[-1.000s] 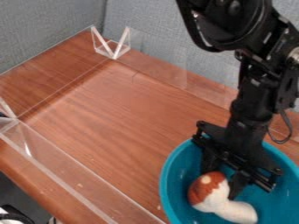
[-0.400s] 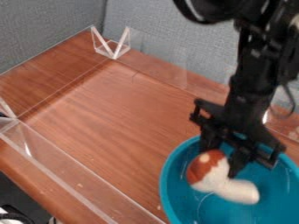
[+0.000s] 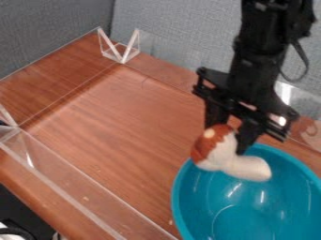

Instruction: Remove the mushroom from inside the blue bowl and put it on the table

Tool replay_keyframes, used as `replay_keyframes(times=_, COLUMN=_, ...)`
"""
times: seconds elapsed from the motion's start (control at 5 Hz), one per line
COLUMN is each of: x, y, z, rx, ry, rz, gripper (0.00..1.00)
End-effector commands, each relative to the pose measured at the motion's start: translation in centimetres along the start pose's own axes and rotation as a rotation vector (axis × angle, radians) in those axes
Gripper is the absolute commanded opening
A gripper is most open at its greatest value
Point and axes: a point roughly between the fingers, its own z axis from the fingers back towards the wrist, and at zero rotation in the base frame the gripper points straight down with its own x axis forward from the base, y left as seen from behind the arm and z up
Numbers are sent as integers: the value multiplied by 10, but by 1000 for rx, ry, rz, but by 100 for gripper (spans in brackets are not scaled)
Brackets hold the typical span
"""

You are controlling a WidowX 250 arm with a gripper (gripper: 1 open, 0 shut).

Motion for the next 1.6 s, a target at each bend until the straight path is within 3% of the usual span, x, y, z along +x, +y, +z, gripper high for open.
replay_keyframes(times=0.0, x=-7, y=39, z=27, rx=5, ry=-71, rz=65, gripper=0)
replay_keyframes(times=0.2, x=-25, y=77, z=19, rx=1, ry=-55, rz=110, gripper=0)
replay_keyframes(times=0.6, x=-43, y=105, z=-9, rx=-12, ry=-26, rz=137, gripper=0)
replay_keyframes(times=1.2, x=-36, y=107, z=-61, rx=-12, ry=29, rz=106, gripper=0)
replay_keyframes(times=1.4, x=-29, y=105, z=-63, rx=-4, ry=24, rz=97, gripper=0)
